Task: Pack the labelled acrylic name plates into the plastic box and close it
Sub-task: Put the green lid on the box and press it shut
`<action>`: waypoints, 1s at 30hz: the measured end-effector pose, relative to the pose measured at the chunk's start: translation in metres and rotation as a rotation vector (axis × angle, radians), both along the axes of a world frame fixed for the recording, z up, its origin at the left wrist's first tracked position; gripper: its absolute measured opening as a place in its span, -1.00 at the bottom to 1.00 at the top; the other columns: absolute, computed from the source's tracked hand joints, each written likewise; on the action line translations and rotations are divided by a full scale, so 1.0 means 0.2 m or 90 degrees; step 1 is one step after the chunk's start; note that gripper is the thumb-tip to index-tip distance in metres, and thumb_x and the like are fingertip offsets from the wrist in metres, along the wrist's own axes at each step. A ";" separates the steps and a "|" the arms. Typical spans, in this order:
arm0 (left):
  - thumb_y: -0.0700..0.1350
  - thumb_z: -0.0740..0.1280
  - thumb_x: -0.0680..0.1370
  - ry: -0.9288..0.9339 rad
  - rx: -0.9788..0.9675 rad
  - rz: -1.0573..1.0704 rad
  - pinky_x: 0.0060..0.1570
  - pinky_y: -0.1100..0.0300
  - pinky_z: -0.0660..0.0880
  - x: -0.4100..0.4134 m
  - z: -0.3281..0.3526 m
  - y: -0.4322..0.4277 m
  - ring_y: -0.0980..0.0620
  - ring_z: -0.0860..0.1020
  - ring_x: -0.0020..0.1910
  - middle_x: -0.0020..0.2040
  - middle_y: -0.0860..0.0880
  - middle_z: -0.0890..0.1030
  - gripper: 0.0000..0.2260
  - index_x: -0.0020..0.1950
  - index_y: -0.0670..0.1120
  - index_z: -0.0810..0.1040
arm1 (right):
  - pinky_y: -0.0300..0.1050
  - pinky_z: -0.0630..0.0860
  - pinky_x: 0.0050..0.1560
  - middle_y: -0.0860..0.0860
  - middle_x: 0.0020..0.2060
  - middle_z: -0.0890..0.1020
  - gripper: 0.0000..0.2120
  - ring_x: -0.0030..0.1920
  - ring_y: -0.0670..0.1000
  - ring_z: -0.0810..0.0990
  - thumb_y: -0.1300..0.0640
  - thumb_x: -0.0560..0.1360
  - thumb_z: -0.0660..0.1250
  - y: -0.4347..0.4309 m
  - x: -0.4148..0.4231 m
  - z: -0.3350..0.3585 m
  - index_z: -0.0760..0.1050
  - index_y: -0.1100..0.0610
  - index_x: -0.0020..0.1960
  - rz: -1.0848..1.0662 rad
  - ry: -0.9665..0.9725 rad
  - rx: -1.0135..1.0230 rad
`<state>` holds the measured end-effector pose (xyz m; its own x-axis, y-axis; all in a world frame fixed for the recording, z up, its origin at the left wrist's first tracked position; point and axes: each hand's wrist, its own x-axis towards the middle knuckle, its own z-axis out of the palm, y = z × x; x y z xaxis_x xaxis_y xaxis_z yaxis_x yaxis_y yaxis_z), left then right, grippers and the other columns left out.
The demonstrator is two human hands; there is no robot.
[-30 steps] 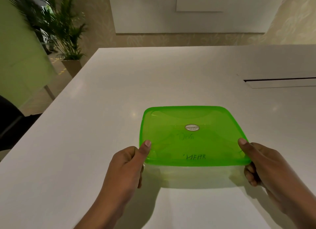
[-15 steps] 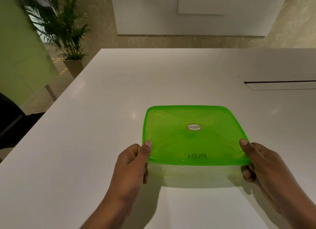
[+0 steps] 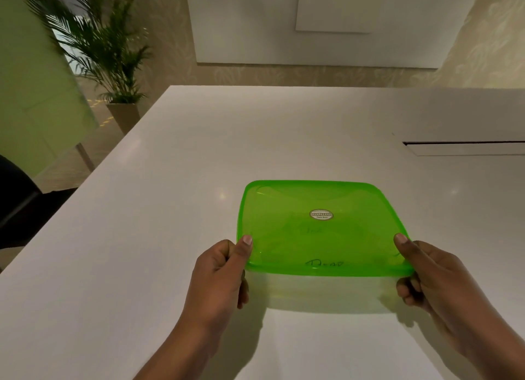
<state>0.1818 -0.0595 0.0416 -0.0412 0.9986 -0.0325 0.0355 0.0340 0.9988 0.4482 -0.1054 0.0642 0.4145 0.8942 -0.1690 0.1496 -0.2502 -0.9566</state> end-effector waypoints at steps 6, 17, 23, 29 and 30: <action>0.07 0.27 0.56 0.036 -0.038 -0.027 -0.50 0.20 0.27 -0.03 0.01 0.04 0.01 0.34 -0.61 -0.59 0.00 0.32 -0.57 -0.31 -0.25 0.36 | -0.06 0.40 -0.34 0.05 -0.57 0.41 -0.32 -0.50 0.06 0.47 -0.32 0.27 0.29 0.05 0.07 0.01 0.54 0.34 -0.12 0.038 -0.014 -0.030; 0.21 0.24 0.55 0.146 -0.155 -0.056 -0.25 0.12 0.54 0.03 0.17 0.56 -0.10 0.58 -0.22 -0.12 -0.17 0.61 -0.53 0.06 -0.21 0.59 | -0.04 0.58 -0.11 0.25 -0.04 0.69 -0.44 -0.03 0.25 0.67 -0.30 0.49 0.24 0.49 0.15 0.10 0.61 0.22 -0.01 0.046 -0.047 -0.116; 0.25 0.25 0.53 0.127 -0.190 -0.113 -0.06 0.05 0.57 0.05 0.18 0.65 -0.11 0.60 -0.19 -0.17 -0.14 0.63 -0.58 -0.02 -0.10 0.63 | 0.04 0.60 -0.04 0.16 -0.11 0.72 -0.55 -0.08 0.19 0.69 -0.21 0.52 0.28 0.56 0.14 0.09 0.62 0.18 0.04 0.074 -0.004 -0.104; 0.17 0.27 0.56 0.103 -0.166 -0.111 -0.02 0.06 0.54 0.06 0.16 0.68 -0.08 0.56 -0.13 -0.06 -0.16 0.61 -0.72 -0.11 -0.03 0.58 | 0.20 0.54 0.15 0.16 -0.09 0.73 -0.65 -0.03 0.21 0.69 -0.13 0.54 0.30 0.57 0.14 0.09 0.61 0.16 0.05 0.070 0.024 -0.080; 0.16 0.28 0.56 0.098 -0.161 -0.107 -0.07 0.10 0.53 0.07 0.16 0.68 -0.09 0.56 -0.13 -0.06 -0.16 0.62 -0.73 -0.13 -0.02 0.57 | 0.20 0.54 0.15 0.16 -0.10 0.73 -0.66 -0.03 0.22 0.69 -0.11 0.54 0.30 0.57 0.14 0.09 0.61 0.15 0.04 0.070 0.026 -0.075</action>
<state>0.1948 0.0775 0.0730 0.0990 0.9528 -0.2869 0.2111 0.2616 0.9418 0.4752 0.0086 0.0821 0.3053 0.9072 -0.2896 0.1442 -0.3446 -0.9276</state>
